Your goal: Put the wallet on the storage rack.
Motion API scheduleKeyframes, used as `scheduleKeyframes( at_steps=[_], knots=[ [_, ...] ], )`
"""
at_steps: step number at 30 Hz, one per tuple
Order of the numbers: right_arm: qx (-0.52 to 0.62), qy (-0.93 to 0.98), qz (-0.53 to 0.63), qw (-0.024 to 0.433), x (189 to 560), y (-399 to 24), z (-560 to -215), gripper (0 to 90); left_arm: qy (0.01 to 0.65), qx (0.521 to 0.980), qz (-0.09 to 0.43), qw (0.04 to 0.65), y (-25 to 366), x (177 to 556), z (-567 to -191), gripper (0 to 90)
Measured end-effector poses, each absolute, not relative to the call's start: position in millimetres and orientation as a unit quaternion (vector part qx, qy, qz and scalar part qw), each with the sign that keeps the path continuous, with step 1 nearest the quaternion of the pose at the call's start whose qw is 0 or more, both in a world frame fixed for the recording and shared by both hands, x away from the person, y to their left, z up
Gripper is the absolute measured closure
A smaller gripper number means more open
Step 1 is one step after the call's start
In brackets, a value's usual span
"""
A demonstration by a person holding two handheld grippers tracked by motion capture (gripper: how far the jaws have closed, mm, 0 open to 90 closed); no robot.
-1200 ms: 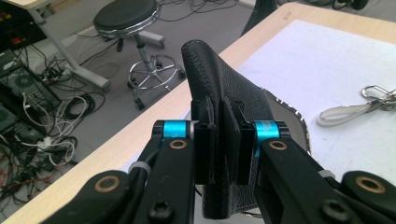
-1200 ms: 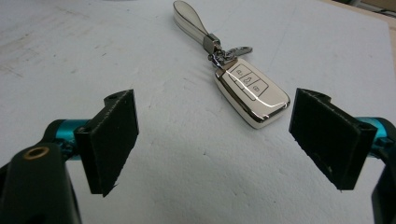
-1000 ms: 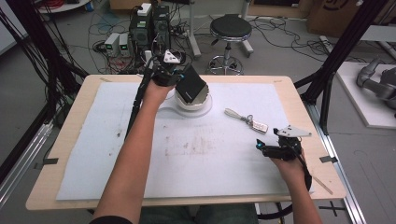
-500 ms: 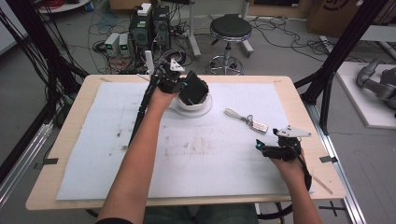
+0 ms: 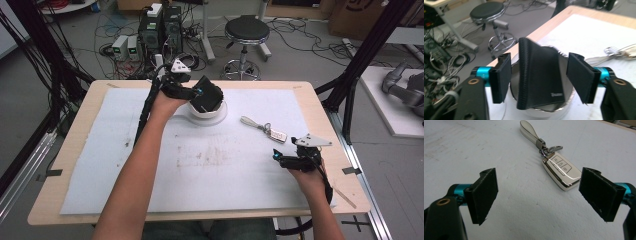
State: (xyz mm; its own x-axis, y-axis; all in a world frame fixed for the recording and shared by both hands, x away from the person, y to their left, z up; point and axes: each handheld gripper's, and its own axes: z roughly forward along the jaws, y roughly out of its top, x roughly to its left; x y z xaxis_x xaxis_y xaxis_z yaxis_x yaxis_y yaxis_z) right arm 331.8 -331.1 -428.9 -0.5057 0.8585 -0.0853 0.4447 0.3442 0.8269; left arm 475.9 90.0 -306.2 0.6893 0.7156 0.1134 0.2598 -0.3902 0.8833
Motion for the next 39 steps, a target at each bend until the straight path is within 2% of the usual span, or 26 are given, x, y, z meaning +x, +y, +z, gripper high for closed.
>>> scheduleKeyframes(
  at_steps=[8,18,31,39],
  knots=[
    [0.416,0.778,0.39,0.265,333,-328,-428,15.8,0.282,0.79,0.228,0.494,101,445,-294,33.7],
    [0.414,0.78,0.387,0.265,335,-327,-430,15.8,0.257,0.788,0.195,0.524,123,407,-305,30.2],
    [0.416,0.78,0.385,0.267,334,-325,-429,15.9,0.264,0.767,0.195,0.551,166,361,-349,24.9],
    [0.419,0.775,0.389,0.269,338,-324,-428,15.9,0.286,0.762,0.175,0.553,187,345,-382,22.1]
  ],
)
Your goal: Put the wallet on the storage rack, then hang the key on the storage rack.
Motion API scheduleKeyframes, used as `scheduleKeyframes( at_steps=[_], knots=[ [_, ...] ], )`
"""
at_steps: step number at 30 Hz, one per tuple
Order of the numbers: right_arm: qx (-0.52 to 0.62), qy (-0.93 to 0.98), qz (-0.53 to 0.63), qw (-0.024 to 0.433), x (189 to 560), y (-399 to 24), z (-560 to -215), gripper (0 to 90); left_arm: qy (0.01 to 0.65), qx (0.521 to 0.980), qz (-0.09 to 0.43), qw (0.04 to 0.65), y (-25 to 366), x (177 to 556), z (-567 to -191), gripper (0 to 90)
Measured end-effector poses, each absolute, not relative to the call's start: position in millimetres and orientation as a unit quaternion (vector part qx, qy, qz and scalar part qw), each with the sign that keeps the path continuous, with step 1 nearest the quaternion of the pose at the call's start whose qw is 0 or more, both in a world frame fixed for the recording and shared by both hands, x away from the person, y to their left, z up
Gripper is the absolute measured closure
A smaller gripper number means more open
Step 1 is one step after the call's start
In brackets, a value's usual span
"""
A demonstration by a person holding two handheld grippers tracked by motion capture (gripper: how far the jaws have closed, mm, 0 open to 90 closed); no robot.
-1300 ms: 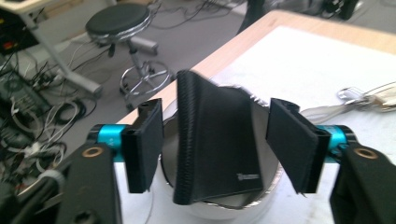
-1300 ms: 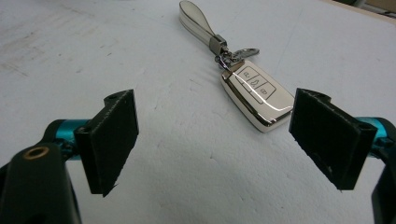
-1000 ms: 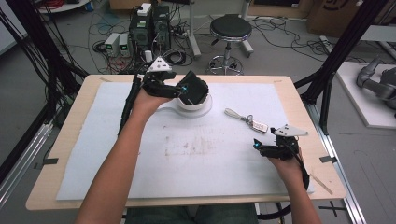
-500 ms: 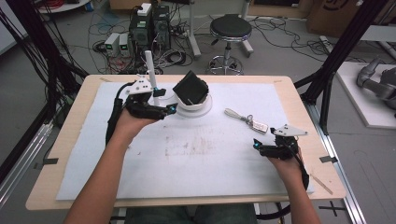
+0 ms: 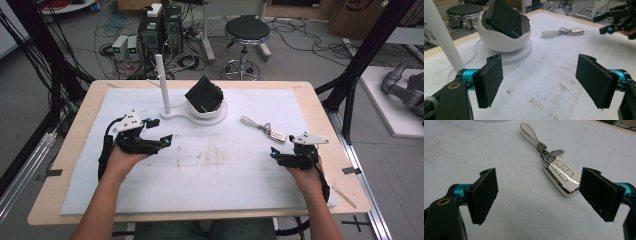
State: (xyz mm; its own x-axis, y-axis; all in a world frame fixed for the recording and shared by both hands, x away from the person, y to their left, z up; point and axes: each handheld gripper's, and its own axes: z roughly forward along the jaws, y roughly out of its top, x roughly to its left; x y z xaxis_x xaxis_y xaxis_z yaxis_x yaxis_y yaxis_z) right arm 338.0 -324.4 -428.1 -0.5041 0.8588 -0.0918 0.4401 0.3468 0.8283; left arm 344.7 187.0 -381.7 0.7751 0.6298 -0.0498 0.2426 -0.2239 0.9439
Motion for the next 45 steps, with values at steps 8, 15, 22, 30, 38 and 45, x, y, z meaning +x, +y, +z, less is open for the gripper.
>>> scheduleKeyframes(
  at_steps=[8,15,22,30,38,45],
  knots=[
    [0.418,0.776,0.386,0.272,346,-319,-428,15.8,0.282,0.773,0.164,0.543,193,343,-390,21.5],
    [0.417,0.779,0.383,0.269,350,-316,-429,15.8,0.295,0.755,0.181,0.557,211,341,-383,21.1],
    [0.418,0.779,0.381,0.272,351,-315,-428,15.8,0.294,0.753,0.192,0.557,213,339,-381,20.9],
    [0.412,0.774,0.394,0.276,363,-314,-422,15.8,0.291,0.75,0.209,0.556,212,334,-373,20.8],
    [0.406,0.78,0.388,0.275,390,-307,-422,15.8,0.295,0.751,0.21,0.552,212,332,-375,20.9],
    [0.389,0.804,0.361,0.268,420,-291,-419,15.8,0.299,0.75,0.213,0.55,215,332,-376,20.8]
  ],
)
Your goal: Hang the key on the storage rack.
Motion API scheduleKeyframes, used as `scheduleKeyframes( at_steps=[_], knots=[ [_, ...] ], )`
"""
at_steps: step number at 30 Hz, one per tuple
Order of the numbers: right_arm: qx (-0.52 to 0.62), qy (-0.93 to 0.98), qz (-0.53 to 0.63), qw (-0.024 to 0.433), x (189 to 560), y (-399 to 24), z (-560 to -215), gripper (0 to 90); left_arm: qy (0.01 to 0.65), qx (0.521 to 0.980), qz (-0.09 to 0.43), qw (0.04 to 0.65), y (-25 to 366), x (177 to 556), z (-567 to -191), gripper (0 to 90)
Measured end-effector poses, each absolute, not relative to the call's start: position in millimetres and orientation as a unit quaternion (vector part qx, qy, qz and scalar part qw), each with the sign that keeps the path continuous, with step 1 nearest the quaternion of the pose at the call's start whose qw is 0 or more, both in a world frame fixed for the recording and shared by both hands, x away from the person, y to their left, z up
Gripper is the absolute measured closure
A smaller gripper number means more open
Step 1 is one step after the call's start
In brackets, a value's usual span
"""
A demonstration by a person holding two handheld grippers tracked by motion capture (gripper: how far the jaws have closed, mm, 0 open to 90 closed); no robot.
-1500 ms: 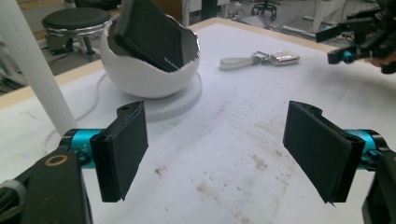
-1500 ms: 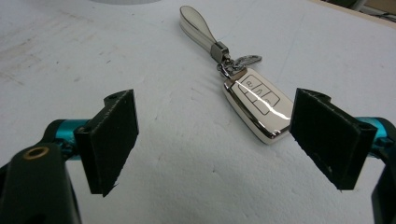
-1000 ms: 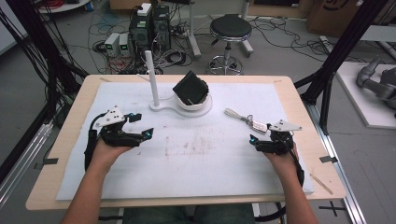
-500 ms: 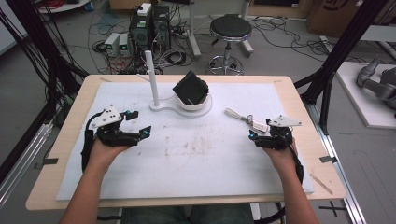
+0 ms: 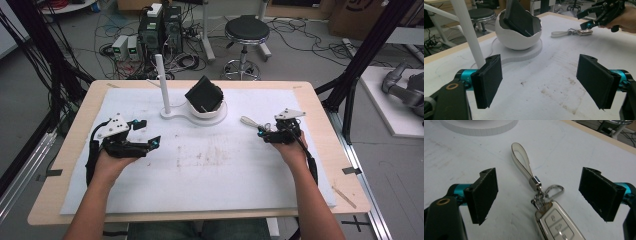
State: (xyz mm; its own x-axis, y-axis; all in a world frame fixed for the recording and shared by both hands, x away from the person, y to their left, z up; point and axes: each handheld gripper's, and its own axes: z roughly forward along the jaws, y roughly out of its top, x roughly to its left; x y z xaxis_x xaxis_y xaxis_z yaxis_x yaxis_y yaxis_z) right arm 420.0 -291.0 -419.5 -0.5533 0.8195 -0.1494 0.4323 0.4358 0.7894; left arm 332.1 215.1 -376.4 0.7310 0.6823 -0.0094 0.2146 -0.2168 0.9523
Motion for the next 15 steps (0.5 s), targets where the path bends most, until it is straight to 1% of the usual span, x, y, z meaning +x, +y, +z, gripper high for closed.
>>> scheduleKeyframes(
  at_steps=[6,7,8,12,14,15],
  knots=[
    [0.391,0.809,0.353,0.259,439,-279,-428,15.9,0.305,0.746,0.222,0.549,218,331,-376,20.9],
    [0.397,0.809,0.352,0.254,442,-280,-431,16.9,0.304,0.746,0.22,0.55,218,331,-376,20.8],
    [0.403,0.811,0.344,0.249,445,-281,-435,19.7,0.305,0.745,0.22,0.55,218,331,-376,20.8],
    [0.406,0.825,0.317,0.232,453,-282,-442,21.4,0.303,0.747,0.217,0.55,216,332,-377,20.8],
    [0.404,0.826,0.318,0.231,455,-282,-443,31.7,0.302,0.748,0.216,0.549,215,332,-377,20.9],
    [0.405,0.828,0.311,0.23,457,-281,-444,34.0,0.302,0.75,0.216,0.548,214,333,-377,20.8]
  ],
)
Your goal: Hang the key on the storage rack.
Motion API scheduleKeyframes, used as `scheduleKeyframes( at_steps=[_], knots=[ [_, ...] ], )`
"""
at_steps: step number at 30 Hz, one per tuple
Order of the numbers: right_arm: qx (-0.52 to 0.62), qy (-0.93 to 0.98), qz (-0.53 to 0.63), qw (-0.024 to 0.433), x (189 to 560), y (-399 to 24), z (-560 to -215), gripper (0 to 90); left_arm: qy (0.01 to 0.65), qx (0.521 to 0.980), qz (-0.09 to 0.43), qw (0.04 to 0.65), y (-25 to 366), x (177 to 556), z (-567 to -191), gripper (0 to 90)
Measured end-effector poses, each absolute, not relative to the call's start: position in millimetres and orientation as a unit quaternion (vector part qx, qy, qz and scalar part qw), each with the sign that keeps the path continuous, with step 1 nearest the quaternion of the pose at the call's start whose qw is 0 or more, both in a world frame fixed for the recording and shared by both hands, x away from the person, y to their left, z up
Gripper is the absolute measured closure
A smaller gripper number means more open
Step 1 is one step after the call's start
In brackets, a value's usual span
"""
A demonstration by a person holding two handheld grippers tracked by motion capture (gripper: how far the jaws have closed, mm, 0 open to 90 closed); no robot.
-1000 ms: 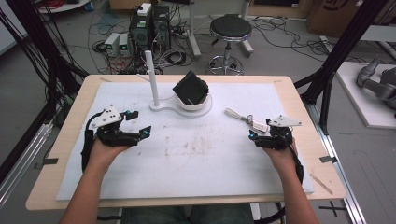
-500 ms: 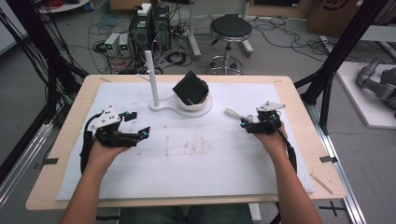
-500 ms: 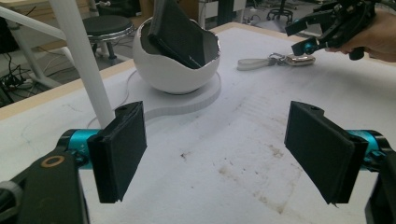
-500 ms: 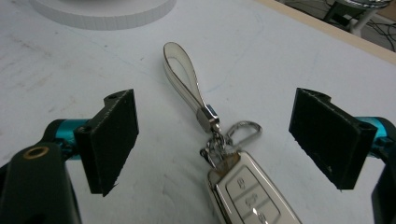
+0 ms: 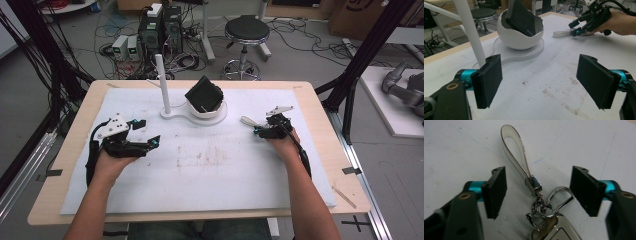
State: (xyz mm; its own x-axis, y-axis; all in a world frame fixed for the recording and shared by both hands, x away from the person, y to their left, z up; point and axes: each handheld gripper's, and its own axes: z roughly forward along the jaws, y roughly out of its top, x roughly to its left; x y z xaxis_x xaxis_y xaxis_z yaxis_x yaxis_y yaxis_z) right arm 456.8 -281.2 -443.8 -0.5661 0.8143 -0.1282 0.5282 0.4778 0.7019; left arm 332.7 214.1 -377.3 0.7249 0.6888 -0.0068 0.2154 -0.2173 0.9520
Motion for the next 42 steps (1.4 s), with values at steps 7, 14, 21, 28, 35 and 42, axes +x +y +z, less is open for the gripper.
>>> scheduleKeyframes(
  at_steps=[7,14,21,28,35,42],
  knots=[
    [0.392,0.845,0.304,0.201,456,-278,-443,61.8,0.3,0.753,0.214,0.545,212,333,-378,20.8],
    [0.381,0.851,0.3,0.201,452,-271,-443,78.5,0.298,0.751,0.216,0.548,211,331,-376,20.8],
    [0.383,0.849,0.306,0.195,450,-273,-442,79.4,0.298,0.752,0.217,0.546,214,331,-377,20.8],
    [0.382,0.835,0.342,0.199,441,-279,-428,79.5,0.3,0.75,0.219,0.547,214,331,-377,20.8],
    [0.373,0.806,0.402,0.223,426,-284,-399,79.5,0.298,0.75,0.225,0.547,215,328,-371,20.9],
    [0.333,0.796,0.443,0.243,412,-272,-365,79.5,0.295,0.751,0.231,0.544,220,322,-368,20.8]
  ],
)
